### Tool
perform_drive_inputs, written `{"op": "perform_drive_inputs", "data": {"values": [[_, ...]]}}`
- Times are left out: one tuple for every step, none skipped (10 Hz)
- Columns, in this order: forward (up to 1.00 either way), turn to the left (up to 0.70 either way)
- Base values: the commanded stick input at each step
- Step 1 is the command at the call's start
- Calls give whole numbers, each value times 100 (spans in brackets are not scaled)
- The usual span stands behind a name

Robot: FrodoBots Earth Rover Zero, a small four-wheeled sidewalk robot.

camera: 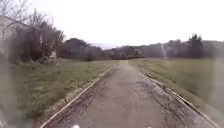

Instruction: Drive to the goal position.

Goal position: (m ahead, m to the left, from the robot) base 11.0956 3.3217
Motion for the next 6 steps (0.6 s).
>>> {"op": "perform_drive_inputs", "data": {"values": [[70, 0], [70, 0], [70, 0], [70, 0], [70, 0], [70, 0]]}}
